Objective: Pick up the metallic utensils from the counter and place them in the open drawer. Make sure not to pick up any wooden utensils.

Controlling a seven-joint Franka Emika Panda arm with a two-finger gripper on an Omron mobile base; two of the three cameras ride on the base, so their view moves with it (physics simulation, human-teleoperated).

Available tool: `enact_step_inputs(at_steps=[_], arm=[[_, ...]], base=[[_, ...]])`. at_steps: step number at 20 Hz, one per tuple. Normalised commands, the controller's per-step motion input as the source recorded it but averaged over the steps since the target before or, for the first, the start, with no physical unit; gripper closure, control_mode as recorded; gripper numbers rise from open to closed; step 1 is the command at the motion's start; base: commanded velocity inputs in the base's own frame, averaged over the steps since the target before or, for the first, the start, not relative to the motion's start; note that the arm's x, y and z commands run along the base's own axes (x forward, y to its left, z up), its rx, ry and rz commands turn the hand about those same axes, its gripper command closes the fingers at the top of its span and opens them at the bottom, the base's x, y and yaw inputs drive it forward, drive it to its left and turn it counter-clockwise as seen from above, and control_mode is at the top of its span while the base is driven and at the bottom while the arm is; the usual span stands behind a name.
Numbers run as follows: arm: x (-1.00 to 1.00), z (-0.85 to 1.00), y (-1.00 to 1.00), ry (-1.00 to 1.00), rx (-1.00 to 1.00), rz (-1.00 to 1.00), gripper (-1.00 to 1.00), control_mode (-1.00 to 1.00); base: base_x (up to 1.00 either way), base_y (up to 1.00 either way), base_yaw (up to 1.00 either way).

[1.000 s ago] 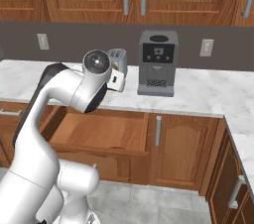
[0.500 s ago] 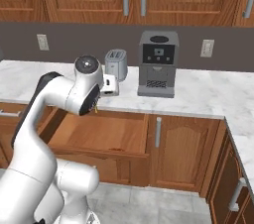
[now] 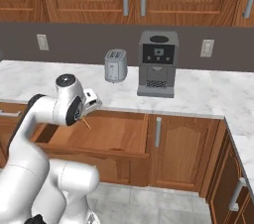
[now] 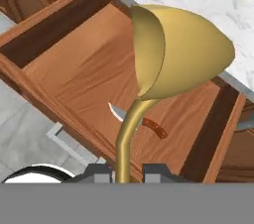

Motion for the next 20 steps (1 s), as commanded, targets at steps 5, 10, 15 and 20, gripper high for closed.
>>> enact_step_inputs(at_steps=[5, 10, 15, 20], arm=[[0.56, -0.61, 0.27, 0.13, -0.3, 0.33, 1.0, -1.0], [0.79, -0.49, 0.06, 0.17, -0.18, 0.24, 1.0, -1.0], [0.99, -0.4, 0.16, 0.42, -0.17, 0.19, 1.0, -1.0], [0.51, -0.1, 0.34, 0.42, -0.27, 0.08, 1.0, -1.0]], base=[[0.0, 0.0, 0.0], [0.0, 0.0, 0.0], [0.0, 0.0, 0.0], [0.0, 0.0, 0.0]])
